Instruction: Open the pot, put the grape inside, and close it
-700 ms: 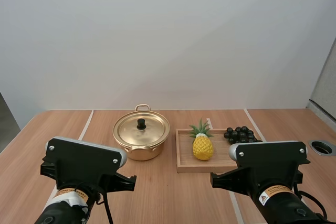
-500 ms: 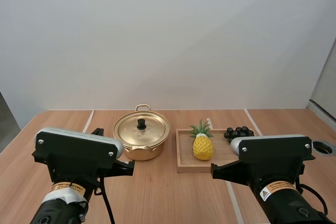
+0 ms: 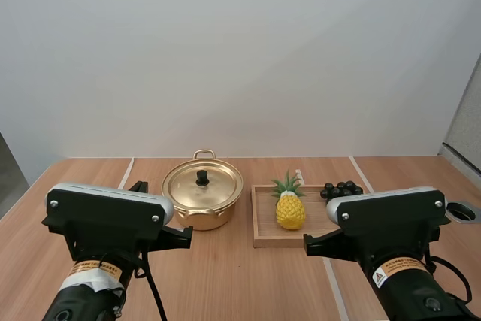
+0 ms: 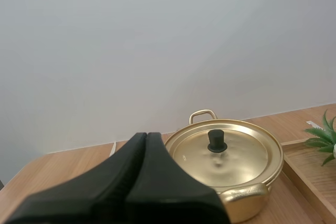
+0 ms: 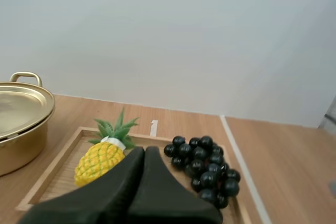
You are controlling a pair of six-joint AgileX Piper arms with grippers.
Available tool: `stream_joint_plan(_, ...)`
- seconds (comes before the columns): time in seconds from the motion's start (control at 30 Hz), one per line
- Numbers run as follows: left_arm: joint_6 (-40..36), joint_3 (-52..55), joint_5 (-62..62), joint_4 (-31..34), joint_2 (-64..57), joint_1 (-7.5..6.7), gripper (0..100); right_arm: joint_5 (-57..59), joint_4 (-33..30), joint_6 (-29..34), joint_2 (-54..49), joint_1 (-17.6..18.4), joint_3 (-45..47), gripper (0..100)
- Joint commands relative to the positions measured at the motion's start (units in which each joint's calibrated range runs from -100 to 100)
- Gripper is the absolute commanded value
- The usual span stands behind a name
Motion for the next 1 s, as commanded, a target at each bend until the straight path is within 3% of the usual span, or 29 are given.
stream_joint_plan(0.0, -0.7, 0.0, -2.0, 0.5, -0.3, -0.07, 0, -10.2, -5.1, -1.4, -0.3, 0.1, 0.0, 0)
stream_joint_plan(0.23, -0.3, 0.0, -4.4, 0.5, -0.3, -0.07, 0, -25.1, -7.2, -1.4, -0.3, 0.1, 0.0, 0)
stream_joint_plan(0.47, -0.3, 0.0, -4.2, 0.5, -0.3, -0.07, 0, -18.0, -7.0, -1.4, -0.3, 0.1, 0.0, 0)
stream_joint_plan(0.7, -0.3, 0.0, -5.9, 0.5, -0.3, -0.07, 0, -20.0, -7.0, -1.4, -0.3, 0.1, 0.0, 0)
stream_joint_plan(0.8, -0.3, 0.0, -21.6, 0.5, -0.3, -0.07, 0, -30.1, -7.0, -2.0, -0.3, 0.1, 0.0, 0)
stream_joint_plan(0.97, 0.9, 0.0, -46.8, 0.8, -0.3, -0.07, 0, -54.1, -6.8, -13.0, -0.3, 0.1, 0.0, 0)
